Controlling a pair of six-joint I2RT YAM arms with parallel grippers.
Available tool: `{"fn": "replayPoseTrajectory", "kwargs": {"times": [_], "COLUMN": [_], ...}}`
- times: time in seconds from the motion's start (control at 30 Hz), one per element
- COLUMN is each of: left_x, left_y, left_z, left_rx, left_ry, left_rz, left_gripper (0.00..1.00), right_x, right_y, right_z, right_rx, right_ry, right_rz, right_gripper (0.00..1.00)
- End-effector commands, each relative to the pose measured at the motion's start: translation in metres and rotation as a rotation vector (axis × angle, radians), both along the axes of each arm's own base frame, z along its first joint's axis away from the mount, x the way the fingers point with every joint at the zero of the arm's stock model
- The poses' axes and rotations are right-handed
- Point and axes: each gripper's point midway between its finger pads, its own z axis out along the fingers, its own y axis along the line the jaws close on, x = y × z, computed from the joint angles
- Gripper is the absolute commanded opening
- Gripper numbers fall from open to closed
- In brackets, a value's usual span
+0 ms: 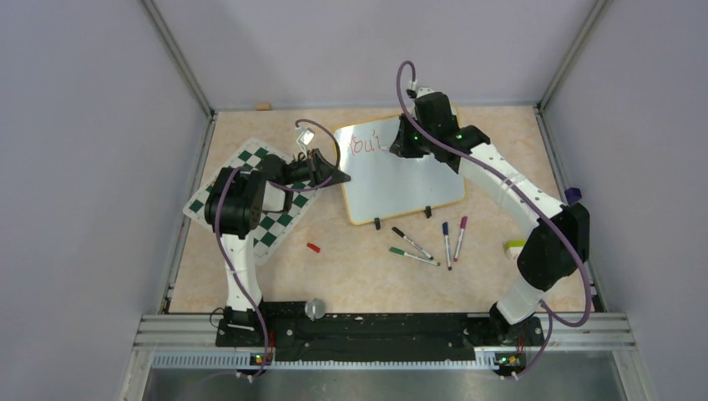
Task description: Write a sentence on the whiteboard
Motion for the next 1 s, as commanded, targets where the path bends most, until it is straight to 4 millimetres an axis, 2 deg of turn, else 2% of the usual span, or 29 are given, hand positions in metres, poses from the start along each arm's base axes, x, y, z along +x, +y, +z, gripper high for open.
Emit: {"fn": "replayPoseTrajectory", "kwargs": {"times": [0.0,0.63,0.97], "left_x": [-0.025,-0.025,-0.025], "left_y": [-0.006,-0.006,-0.006], "left_z": [0.017,0.016,0.016], "left_rx": [0.023,0.024,0.024], "left_ry": [-0.166,-0.166,-0.166], "left_rz": [-0.125,-0.128,-0.126], "left_gripper": [0.0,0.0,0.0], "right_x": [0.003,0.025,0.034], "right_y": [-0.011,0.0,-0.01], "right_z": [0.011,0.03,0.034], "right_rx": [0.007,0.004,-0.015], "right_ry": [-0.032,-0.079,-0.099], "right_rz": [-0.038,-0.015,-0.058], "right_gripper": [0.0,0.0,0.0]}}
